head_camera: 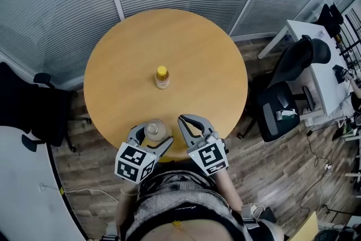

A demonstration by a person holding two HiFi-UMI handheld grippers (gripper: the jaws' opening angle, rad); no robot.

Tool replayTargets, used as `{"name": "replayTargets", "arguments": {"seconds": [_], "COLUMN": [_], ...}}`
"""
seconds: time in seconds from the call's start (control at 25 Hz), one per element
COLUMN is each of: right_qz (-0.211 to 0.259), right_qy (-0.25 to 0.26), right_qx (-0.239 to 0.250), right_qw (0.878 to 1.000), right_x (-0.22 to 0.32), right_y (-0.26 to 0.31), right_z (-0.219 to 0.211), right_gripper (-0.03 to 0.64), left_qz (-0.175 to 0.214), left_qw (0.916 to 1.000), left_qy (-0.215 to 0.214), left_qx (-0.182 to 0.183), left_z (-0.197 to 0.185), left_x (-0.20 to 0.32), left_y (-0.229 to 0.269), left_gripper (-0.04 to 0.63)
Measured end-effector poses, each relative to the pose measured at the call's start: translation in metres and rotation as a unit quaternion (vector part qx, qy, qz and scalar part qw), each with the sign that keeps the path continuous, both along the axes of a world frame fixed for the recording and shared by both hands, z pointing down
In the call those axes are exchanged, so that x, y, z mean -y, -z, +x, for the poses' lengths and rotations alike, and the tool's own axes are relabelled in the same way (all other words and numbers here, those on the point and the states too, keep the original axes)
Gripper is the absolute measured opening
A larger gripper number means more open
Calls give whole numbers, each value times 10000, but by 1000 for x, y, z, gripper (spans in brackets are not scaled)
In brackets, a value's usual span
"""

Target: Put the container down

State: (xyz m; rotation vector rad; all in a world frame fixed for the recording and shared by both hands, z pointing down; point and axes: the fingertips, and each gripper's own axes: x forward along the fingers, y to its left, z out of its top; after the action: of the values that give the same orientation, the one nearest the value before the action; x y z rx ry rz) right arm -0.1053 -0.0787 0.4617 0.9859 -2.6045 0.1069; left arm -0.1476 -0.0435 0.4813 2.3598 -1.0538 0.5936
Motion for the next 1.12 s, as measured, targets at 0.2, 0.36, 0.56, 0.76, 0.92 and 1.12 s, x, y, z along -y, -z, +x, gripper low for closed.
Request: {"name": "replayTargets", "arguments": {"seconds": [0.2,0.36,0.56,0.76,0.92,1.12], "right_qz": [-15,-44,-54,-51,-67,-64], "right_qy": [54,138,297,439,529,599], "right_qx": [2,-19,-31,-4,23,72], "right_qw": [10000,9999,9995,9990,9986,9982], "right_x": [6,14,27,38,46,53], "right_y": [-1,-2,2,3,2,2], "right_z": [18,37,59,75,82,91], "right_gripper": [21,21,21,21,21,21], "left_qz": [-2,-4,-17,-54,-59,-29], "left_qw": [10000,9998,9994,9989,9984,9976], "left_qy": [94,197,341,466,563,681], "left_qx": [21,21,4,2,49,97], "left_z": [15,33,57,77,84,91], "left_x": [8,16,26,33,40,46], "left_y": [0,2,4,4,4,6], "left_gripper": [339,339,339,339,339,339]}}
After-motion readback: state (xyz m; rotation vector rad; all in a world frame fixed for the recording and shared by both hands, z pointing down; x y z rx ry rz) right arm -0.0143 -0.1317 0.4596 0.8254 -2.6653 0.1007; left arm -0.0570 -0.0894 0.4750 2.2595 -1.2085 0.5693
